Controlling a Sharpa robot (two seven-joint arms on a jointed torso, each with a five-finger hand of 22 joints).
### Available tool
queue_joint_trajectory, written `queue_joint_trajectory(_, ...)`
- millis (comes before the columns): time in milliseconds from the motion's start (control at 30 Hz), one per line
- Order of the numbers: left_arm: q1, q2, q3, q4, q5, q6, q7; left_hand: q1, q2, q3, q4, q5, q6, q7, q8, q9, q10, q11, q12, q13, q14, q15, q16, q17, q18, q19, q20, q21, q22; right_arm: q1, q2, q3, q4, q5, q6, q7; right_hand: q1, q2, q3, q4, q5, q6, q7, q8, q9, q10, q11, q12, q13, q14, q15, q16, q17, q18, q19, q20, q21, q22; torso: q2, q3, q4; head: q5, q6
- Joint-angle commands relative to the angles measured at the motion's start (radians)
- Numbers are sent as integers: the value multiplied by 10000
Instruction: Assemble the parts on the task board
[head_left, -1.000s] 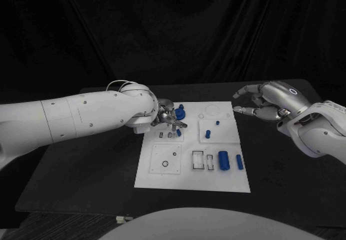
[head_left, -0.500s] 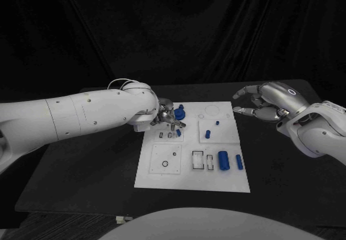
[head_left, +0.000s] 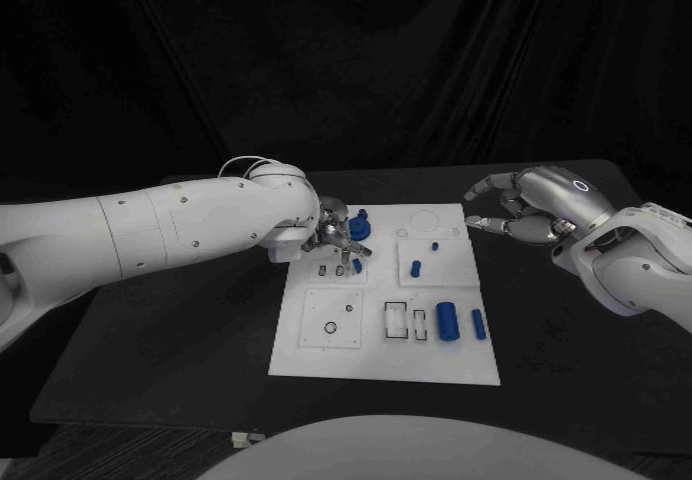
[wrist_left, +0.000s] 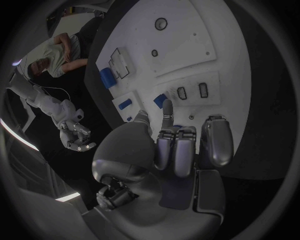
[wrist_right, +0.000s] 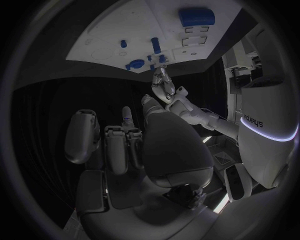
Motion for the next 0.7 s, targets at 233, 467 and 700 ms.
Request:
queue_joint_trajectory(233, -12, 124, 10, -144, 3, 258, 92, 73, 22, 84, -10, 70, 99, -27, -101, 15, 1039, 1, 26, 2624, 1057, 31, 26, 2632, 2, -132, -17, -102, -72, -30, 24, 7, -9, -63, 85, -164, 80, 27, 7, -57, 55, -20, 22, -56, -14, 1063, 70, 25, 2634, 906, 59, -53, 2110, -10, -93, 13, -70, 1608, -9, 2, 2, 42, -2)
queue_joint_trajectory(467, -29, 231, 10, -288, 3, 415, 100, 105, 38, 212, -68, 208, 145, -31, -283, 8, 1039, -6, 26, 2624, 1057, 22, 26, 2632, 31, -242, -30, -218, -199, -31, 31, 7, -6, -63, 100, -163, 73, 35, 4, -50, 56, -8, 24, -51, -17, 1063, 72, 25, 2634, 903, 61, -63, 2100, -8, -97, 14, -81, 1605, -15, 3, 1, -16, -2)
queue_joint_trajectory(700, -61, 327, 9, -389, 3, 536, 108, 120, 30, 251, -94, 272, 164, -32, -333, 9, 1039, -7, 26, 2624, 1057, 20, 26, 2632, 34, -255, -32, -237, -210, -31, 17, 8, 8, -63, 95, -164, 66, 42, 1, -43, 57, 1, 25, -49, -19, 1063, 74, 25, 2634, 898, 63, -79, 2082, -3, -107, 15, -110, 1597, -14, -1, 2, -54, -2)
